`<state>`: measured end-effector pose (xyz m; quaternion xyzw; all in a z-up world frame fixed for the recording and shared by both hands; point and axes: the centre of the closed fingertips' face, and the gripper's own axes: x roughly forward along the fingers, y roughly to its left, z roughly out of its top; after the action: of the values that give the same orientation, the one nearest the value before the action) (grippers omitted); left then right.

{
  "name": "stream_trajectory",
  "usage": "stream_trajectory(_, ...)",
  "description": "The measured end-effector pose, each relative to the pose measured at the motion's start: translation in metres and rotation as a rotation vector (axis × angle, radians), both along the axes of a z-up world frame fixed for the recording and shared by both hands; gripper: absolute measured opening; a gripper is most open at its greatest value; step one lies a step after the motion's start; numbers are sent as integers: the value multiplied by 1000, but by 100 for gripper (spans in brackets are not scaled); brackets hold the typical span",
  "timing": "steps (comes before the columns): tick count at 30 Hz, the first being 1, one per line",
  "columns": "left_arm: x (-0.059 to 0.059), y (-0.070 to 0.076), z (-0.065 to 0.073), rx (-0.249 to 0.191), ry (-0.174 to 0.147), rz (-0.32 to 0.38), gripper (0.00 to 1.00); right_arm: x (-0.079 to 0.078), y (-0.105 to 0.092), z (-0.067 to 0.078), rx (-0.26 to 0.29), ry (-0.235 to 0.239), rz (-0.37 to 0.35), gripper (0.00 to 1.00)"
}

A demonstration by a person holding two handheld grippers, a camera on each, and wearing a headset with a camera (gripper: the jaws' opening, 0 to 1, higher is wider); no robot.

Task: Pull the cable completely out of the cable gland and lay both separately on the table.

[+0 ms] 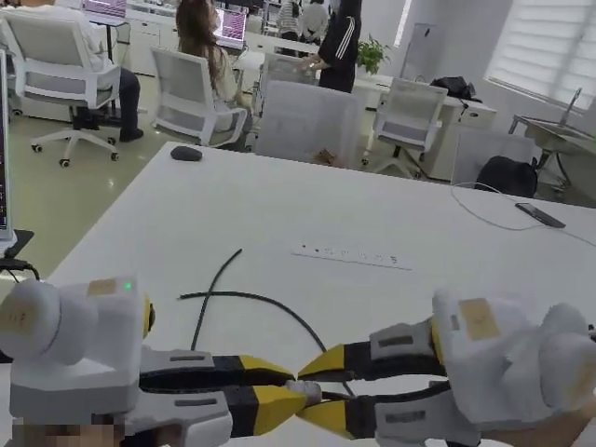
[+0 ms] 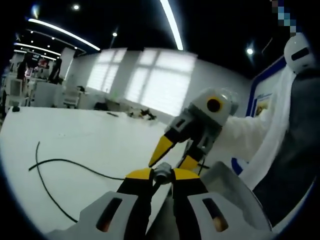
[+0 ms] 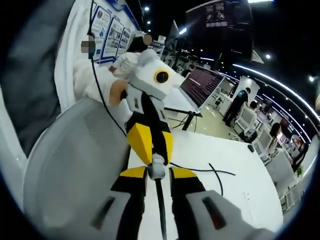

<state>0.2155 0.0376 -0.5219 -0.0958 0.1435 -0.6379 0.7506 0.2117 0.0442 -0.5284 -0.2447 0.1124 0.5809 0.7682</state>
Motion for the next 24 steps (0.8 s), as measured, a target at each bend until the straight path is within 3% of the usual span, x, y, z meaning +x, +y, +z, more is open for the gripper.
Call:
stream_trajectory(4,0,2,9,-36,-24,-8,14,3,-10,16,167,137,-27,30)
stream_trajectory(6,0,4,16,-62,-55,-9,14,1,-15,28,284,270,-30,28)
stream_trajectory(8,-2,7,27,-102,-87,-30,14,2,-19,39,377,321,-28,25)
stream_trajectory(9,0,11,33,-129,-98,-29,14,-2,-19,46,430,377,-14,25)
stream_trajectory(11,0,15,40,-159,-111,-35,14,-7,-18,46,458,466,-6,25)
stream_trajectory(15,-2,22,54,-203,-159,-53,14,-8,-9,35,436,469,-1,28)
stream_trajectory(17,-3,22,56,-200,-169,-55,14,-10,-2,34,446,501,12,29)
stream_trajectory(19,-4,20,54,-184,-180,-60,14,-11,6,38,474,491,32,30)
stream_trajectory(21,-6,18,52,-183,-177,-65,14,-9,11,43,489,456,39,27)
stream_trajectory(24,-8,17,52,-192,-185,-56,14,-11,13,44,486,458,56,17)
